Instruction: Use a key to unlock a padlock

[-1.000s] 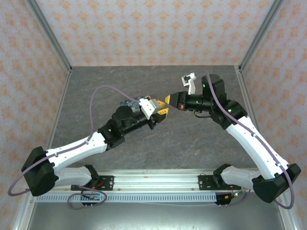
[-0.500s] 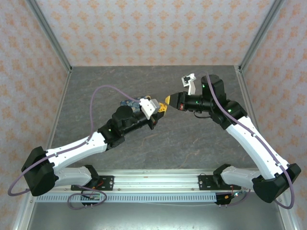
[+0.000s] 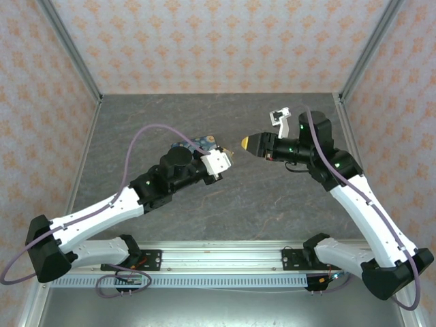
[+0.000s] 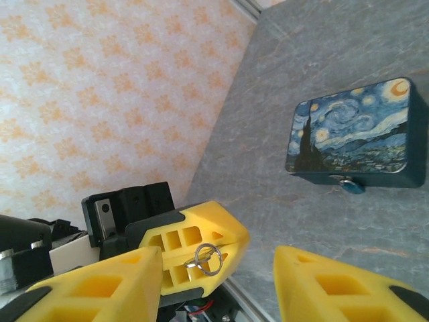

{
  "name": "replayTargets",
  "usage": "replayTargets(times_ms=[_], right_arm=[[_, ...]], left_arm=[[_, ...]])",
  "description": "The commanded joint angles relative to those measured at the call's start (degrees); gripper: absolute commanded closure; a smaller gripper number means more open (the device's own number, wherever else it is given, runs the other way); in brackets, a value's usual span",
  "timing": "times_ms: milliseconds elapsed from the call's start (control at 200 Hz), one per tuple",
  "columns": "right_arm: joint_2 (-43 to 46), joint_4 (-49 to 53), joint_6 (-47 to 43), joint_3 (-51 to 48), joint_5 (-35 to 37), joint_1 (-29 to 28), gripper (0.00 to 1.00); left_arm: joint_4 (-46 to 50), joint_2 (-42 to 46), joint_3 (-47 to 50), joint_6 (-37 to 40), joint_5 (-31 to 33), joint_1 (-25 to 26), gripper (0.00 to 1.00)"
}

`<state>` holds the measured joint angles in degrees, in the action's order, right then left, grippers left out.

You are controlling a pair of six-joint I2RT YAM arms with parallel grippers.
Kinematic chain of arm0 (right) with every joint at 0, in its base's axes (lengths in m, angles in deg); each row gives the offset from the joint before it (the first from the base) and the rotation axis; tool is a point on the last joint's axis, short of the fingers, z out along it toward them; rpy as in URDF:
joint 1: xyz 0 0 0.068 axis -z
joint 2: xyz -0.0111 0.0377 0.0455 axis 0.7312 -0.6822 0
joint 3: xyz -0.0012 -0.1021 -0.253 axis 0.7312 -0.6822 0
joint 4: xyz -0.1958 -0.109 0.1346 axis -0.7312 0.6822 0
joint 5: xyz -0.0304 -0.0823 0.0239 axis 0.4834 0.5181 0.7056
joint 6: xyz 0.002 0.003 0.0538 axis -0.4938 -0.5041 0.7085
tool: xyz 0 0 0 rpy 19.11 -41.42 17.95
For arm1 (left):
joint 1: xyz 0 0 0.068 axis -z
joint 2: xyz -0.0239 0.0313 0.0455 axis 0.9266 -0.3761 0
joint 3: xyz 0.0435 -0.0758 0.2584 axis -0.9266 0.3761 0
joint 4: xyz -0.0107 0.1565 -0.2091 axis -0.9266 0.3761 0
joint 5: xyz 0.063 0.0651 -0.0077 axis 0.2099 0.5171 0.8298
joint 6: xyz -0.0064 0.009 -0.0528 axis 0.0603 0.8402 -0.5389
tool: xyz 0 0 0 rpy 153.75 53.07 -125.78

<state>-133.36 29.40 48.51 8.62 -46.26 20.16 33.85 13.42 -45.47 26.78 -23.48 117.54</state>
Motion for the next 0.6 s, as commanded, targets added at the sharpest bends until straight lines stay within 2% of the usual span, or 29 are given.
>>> replayTargets(times_ms=[0, 205, 425, 596], right_arm=[[0.0, -6.4, 3.5, -3.2, -5.9, 0.1, 0.51], [-0.1, -12.9, 9.0, -7.7, -9.2, -0.1, 0.5], [0.0, -16.2, 13.0, -10.0, -9.6, -1.6, 0.52], [-0.5, -15.5, 14.5, -10.4, -9.0, -2.4, 0.57]], left_arm=[[10.1, 1.3, -3.7, 13.4, 3.4, 0.6, 1.0], [14.0, 0.9, -6.0, 21.7, 4.2, 0.6, 1.0], [14.5, -1.0, -7.7, 23.8, 4.8, 0.6, 1.0], [15.2, -2.1, -8.8, 24.4, 5.1, 0.6, 1.0]])
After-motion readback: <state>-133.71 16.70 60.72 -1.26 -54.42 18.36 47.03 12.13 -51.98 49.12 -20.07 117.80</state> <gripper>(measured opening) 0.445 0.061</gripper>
